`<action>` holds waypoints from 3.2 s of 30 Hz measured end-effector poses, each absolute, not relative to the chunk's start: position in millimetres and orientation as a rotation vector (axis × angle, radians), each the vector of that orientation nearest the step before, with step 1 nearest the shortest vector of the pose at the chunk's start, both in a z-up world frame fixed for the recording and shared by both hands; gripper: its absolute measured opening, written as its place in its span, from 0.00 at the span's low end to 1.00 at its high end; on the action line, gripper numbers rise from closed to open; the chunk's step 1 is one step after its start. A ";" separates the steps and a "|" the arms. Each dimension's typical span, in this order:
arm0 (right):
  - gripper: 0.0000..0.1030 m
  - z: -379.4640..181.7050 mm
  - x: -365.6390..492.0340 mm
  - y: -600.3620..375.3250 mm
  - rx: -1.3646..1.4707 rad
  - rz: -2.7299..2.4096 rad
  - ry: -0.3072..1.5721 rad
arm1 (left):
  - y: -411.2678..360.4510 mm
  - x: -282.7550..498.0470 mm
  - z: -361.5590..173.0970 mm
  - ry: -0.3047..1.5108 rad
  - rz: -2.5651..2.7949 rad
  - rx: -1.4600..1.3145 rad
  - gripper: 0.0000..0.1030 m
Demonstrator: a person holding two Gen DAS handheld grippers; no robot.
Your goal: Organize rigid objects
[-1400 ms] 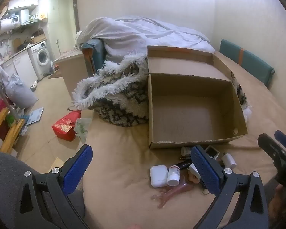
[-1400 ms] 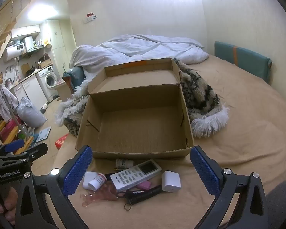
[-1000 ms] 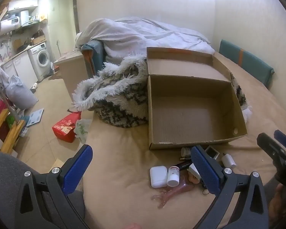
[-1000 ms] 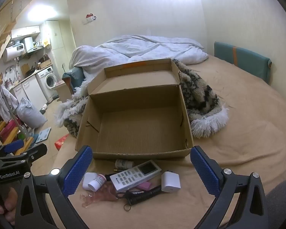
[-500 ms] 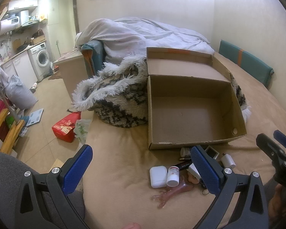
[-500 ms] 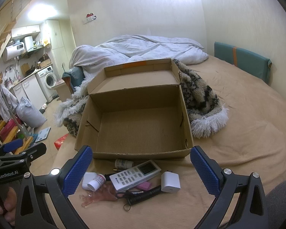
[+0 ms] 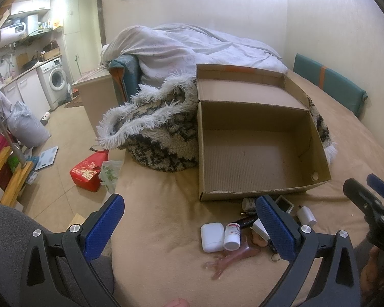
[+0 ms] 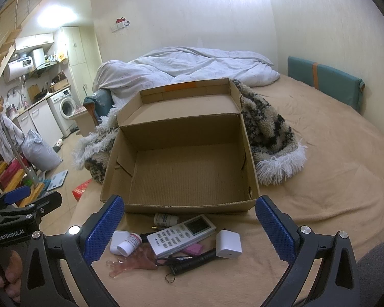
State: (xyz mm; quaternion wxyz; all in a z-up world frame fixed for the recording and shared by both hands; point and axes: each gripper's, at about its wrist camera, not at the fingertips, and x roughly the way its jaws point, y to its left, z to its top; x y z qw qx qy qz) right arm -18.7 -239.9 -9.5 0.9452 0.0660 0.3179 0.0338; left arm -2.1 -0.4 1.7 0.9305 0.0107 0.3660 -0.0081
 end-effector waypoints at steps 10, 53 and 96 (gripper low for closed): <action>1.00 -9.5 -18.6 -239.9 0.135 0.068 0.648 | -0.3 -2.1 1.9 0.750 -0.017 0.022 1.00; 1.00 -10.9 -17.7 -242.8 0.143 0.064 0.650 | 0.2 -2.8 2.6 0.748 -0.018 0.016 1.00; 1.00 -54.6 8.1 -280.1 0.311 -0.054 0.913 | -20.9 104.3 -171.0 1.549 -0.009 -0.092 0.38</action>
